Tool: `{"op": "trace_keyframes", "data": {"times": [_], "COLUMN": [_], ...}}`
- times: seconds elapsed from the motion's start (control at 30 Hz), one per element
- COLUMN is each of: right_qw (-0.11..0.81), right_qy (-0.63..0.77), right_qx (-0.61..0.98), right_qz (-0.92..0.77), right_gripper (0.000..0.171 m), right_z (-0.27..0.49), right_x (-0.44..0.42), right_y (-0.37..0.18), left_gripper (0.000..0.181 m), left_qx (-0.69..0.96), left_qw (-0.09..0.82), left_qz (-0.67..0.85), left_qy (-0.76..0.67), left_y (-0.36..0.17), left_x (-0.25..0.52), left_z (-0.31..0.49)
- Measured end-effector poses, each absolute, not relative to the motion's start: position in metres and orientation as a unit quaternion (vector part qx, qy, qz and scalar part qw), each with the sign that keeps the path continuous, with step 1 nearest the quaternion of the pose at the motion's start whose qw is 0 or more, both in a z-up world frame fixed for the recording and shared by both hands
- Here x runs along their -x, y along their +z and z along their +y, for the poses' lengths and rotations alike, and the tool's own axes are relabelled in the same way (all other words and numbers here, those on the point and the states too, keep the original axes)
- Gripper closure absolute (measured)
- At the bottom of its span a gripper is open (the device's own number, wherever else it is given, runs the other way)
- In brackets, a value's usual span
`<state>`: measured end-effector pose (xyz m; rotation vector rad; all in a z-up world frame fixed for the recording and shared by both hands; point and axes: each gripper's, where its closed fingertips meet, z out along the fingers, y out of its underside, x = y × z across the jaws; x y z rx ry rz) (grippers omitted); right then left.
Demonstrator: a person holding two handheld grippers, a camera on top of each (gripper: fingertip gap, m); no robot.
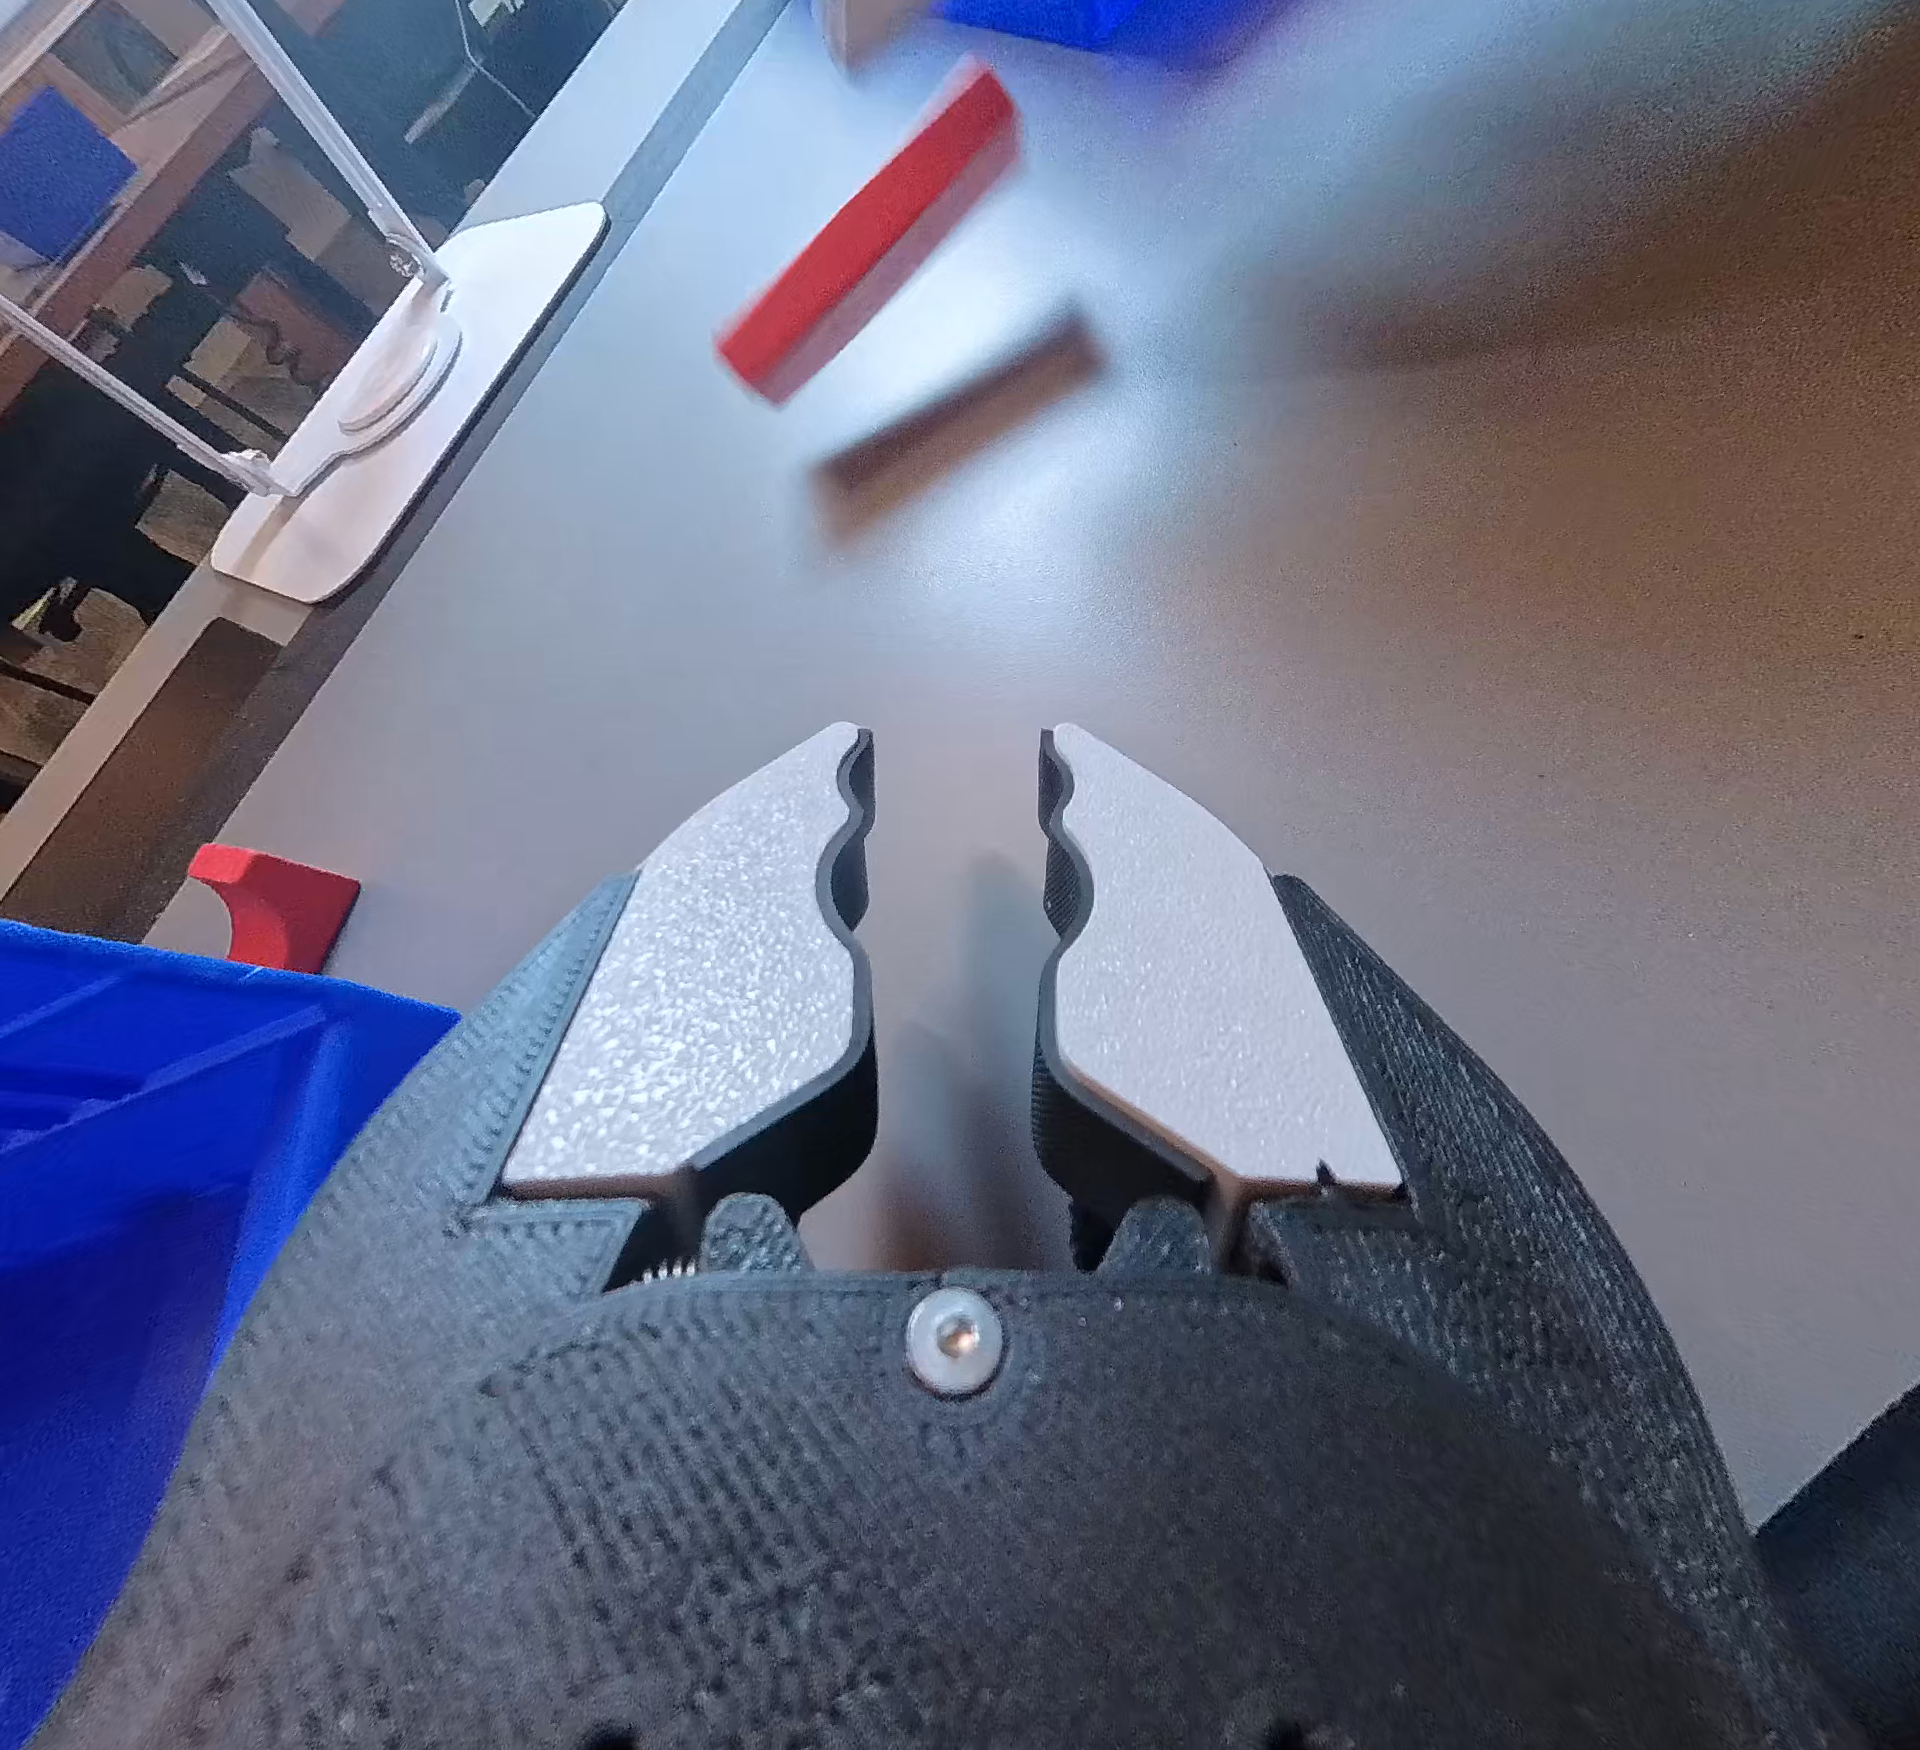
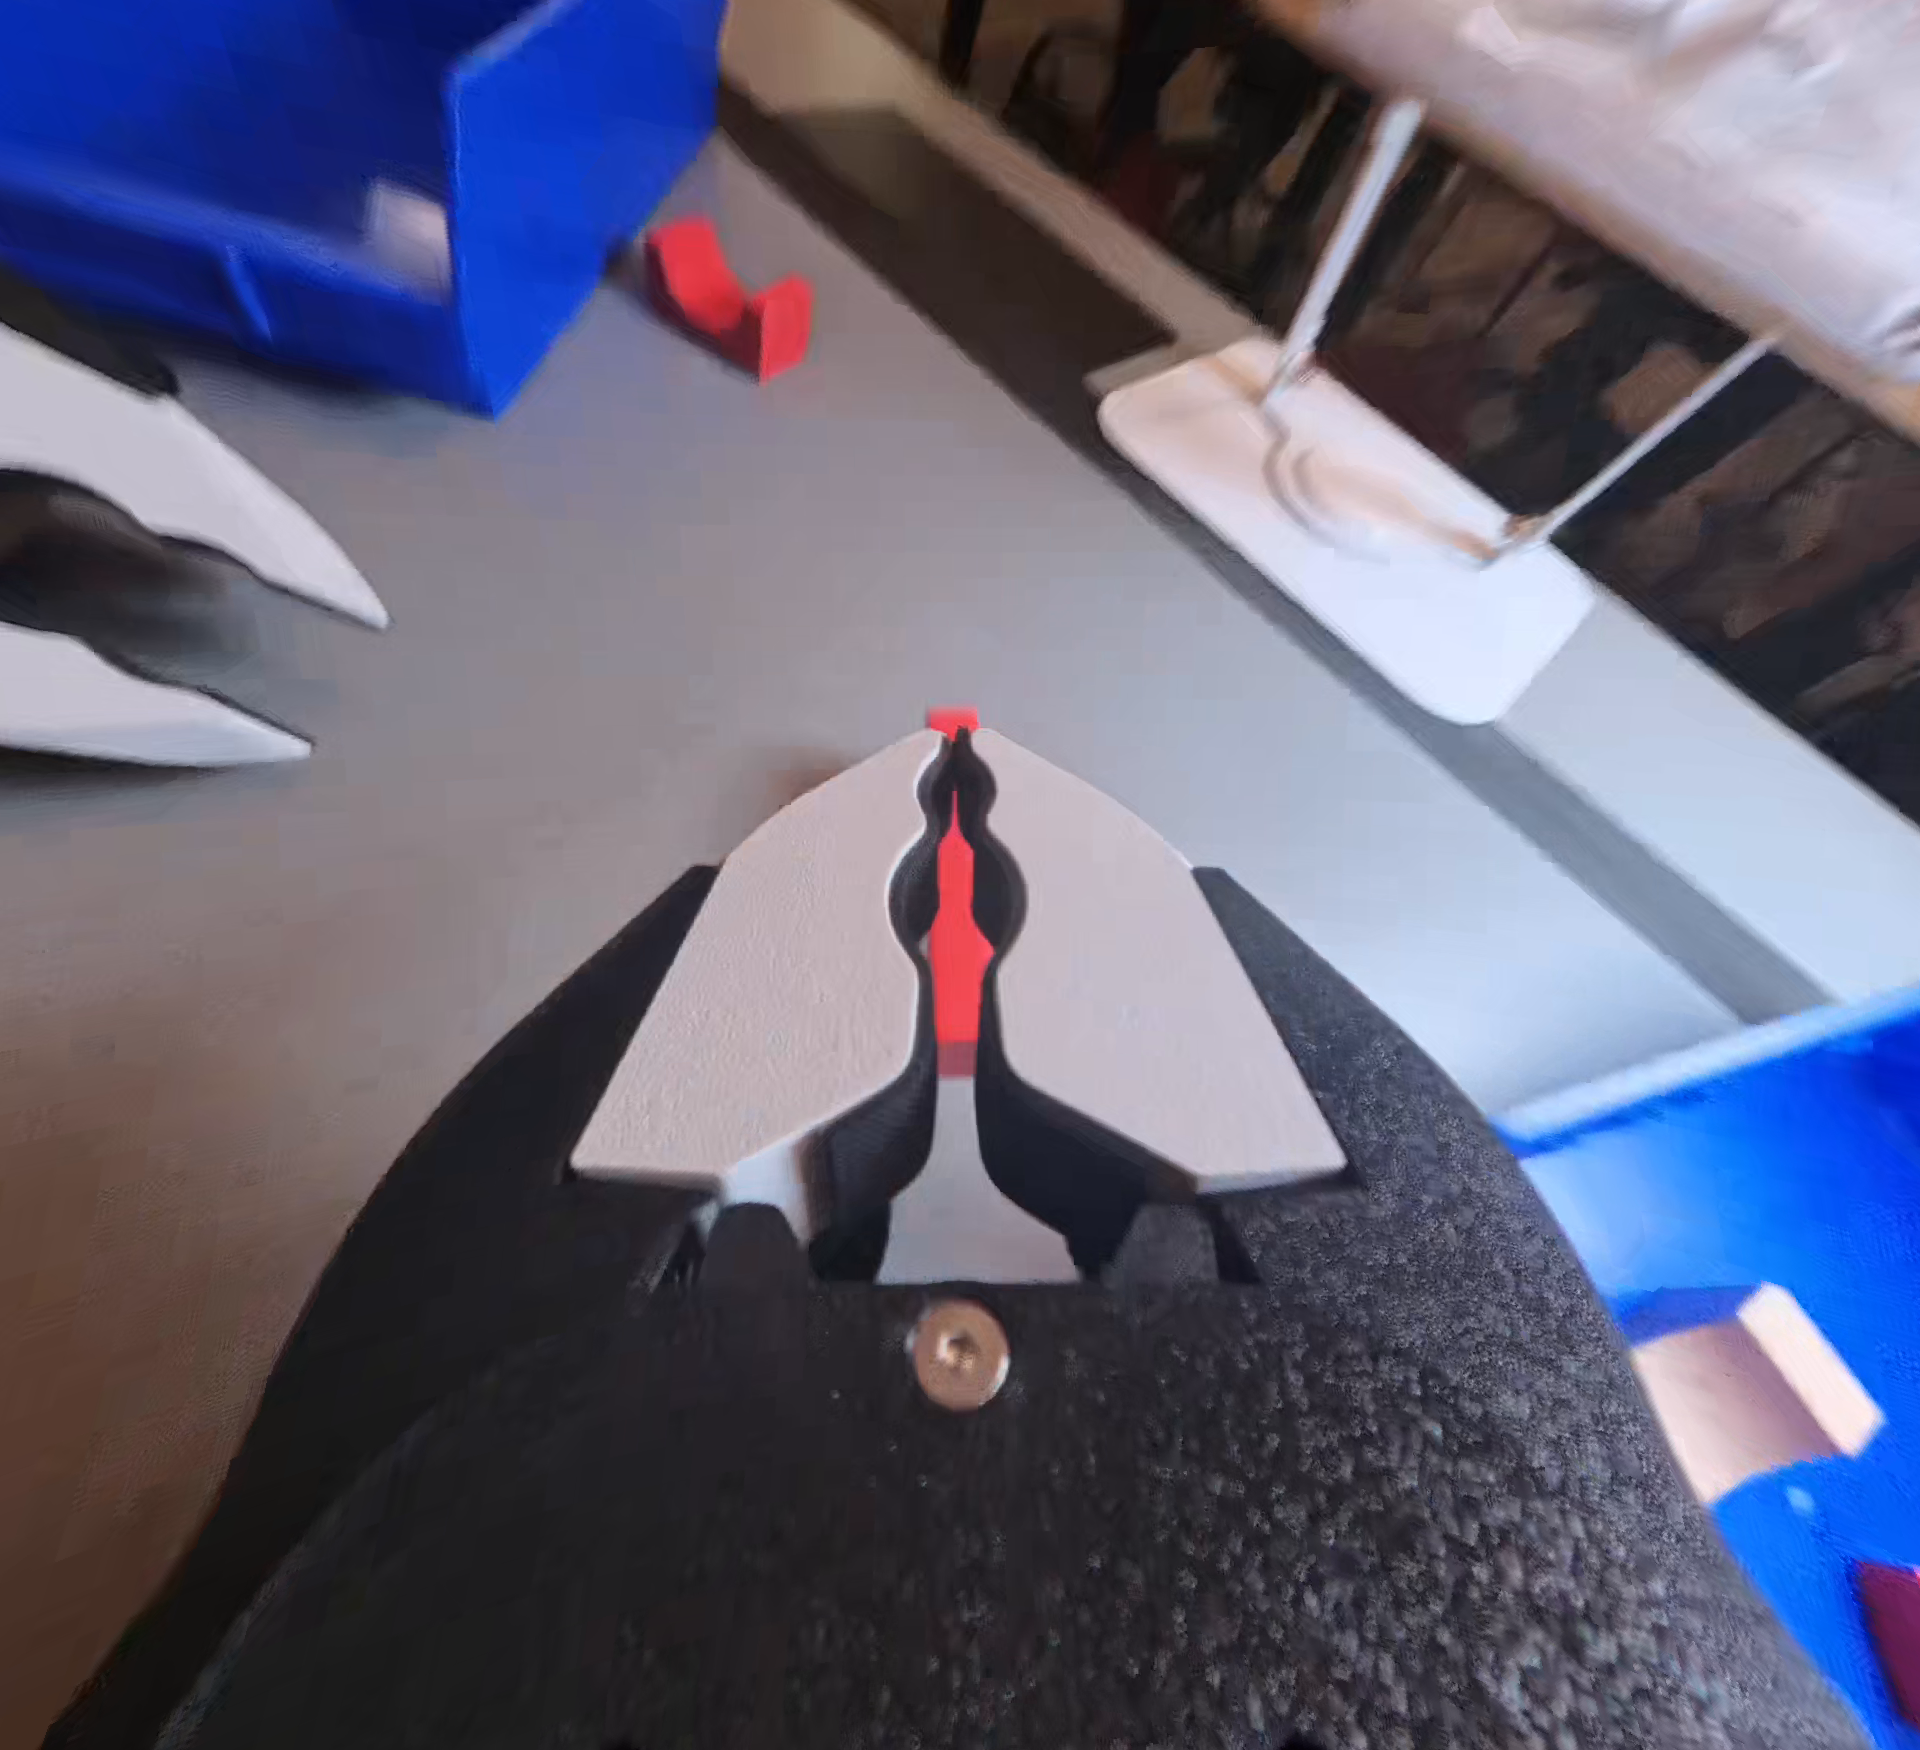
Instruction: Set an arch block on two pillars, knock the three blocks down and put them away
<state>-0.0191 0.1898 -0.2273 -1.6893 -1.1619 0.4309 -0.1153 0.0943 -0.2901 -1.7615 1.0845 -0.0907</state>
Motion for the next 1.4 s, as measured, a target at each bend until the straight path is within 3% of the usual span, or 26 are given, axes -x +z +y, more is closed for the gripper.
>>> {"op": "trace_keyframes", "data": {"times": [0.13,0.27,0.37,0.43,0.57,0.63,1.03,1.2,1.27,1.4], "right_qw": [0.604,0.617,0.572,0.527,0.33,0.281,0.309,0.311,0.316,0.31], "right_qy": [0.183,0.227,0.221,0.195,0.172,0.142,0.071,0.086,0.101,0.129], "right_qx": [0.676,0.671,0.682,0.698,0.785,0.81,0.86,0.871,0.871,0.853], "right_qz": [-0.38,-0.343,-0.398,-0.443,-0.495,-0.495,-0.399,-0.369,-0.363,-0.401], "right_gripper": [0.171,0.171,0.168,0.154,0.127,0.122,0.103,0.109,0.137,0.138], "right_z": [0.21,0.216,0.205,0.197,0.166,0.165,0.209,0.222,0.225,0.216], "right_x": [-0.035,-0.069,-0.055,-0.039,-0.019,-0.027,-0.068,-0.072,-0.071,-0.06], "right_y": [-0.157,-0.14,-0.161,-0.187,-0.268,-0.294,-0.3,-0.312,-0.312,-0.309], "left_gripper": [0.152,0.152,0.153,0.153,0.154,0.154,0.157,0.157,0.158,0.158], "left_qx": [0.73,0.729,0.728,0.727,0.726,0.725,0.722,0.722,0.722,0.722], "left_qw": [0.508,0.508,0.508,0.508,0.509,0.509,0.509,0.509,0.508,0.508], "left_qz": [0.456,0.458,0.46,0.46,0.462,0.464,0.468,0.468,0.469,0.469], "left_qy": [-0.033,-0.032,-0.028,-0.027,-0.025,-0.025,-0.023,-0.024,-0.024,-0.024], "left_y": [-0.292,-0.292,-0.292,-0.292,-0.292,-0.292,-0.292,-0.293,-0.293,-0.293], "left_x": [0.115,0.114,0.115,0.116,0.116,0.116,0.114,0.114,0.114,0.114], "left_z": [0.094,0.094,0.095,0.095,0.095,0.094,0.092,0.092,0.092,0.092]}}
